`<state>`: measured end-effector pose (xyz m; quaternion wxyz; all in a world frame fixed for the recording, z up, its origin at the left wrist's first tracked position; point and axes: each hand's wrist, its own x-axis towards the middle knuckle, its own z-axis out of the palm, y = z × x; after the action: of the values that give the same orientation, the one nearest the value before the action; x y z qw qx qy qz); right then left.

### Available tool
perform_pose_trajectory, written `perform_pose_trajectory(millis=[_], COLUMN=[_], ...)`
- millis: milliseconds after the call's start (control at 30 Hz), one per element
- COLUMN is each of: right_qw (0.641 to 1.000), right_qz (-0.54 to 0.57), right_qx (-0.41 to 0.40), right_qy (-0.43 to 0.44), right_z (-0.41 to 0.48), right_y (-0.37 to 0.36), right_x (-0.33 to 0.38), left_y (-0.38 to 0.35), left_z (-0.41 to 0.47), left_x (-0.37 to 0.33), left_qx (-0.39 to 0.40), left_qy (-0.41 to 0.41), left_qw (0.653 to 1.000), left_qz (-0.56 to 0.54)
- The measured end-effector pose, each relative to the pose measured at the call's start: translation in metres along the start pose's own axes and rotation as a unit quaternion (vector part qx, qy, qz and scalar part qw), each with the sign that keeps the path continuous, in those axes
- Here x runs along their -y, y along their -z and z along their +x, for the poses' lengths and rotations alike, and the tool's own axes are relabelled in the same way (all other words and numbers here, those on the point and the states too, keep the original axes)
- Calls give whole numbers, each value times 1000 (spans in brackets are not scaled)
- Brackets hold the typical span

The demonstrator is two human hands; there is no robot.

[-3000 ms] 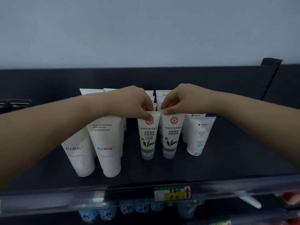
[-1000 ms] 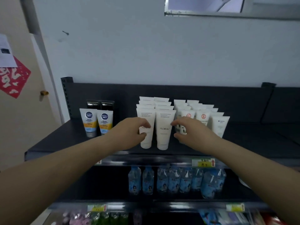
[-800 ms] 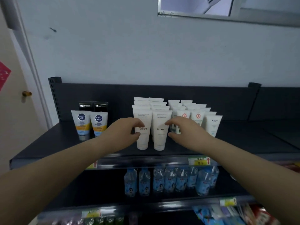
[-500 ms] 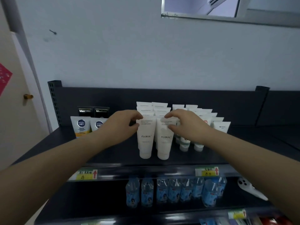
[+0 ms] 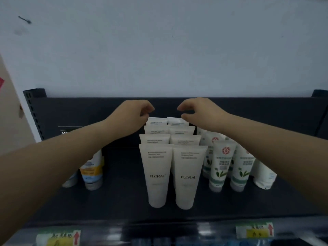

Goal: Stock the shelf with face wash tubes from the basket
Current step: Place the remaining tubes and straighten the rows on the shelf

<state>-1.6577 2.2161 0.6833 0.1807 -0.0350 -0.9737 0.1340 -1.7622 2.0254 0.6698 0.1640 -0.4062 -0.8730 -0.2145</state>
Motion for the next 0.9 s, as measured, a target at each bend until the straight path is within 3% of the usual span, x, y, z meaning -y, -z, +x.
perform_pose_trajectory(millis=[600,900], right_qw=[994,990], right_qz=[-18,-47], right_qx=[105,126], right_qy=[-32,-34], right_z=[80,87], right_y=[-34,-38], right_x=[-38,-39], left_y=[-47,-51], left_z=[73,79], left_x=[26,28], left_qx=[130,131], left_qy=[-6,-3], left_qw=[990,988], left_qz=[62,77])
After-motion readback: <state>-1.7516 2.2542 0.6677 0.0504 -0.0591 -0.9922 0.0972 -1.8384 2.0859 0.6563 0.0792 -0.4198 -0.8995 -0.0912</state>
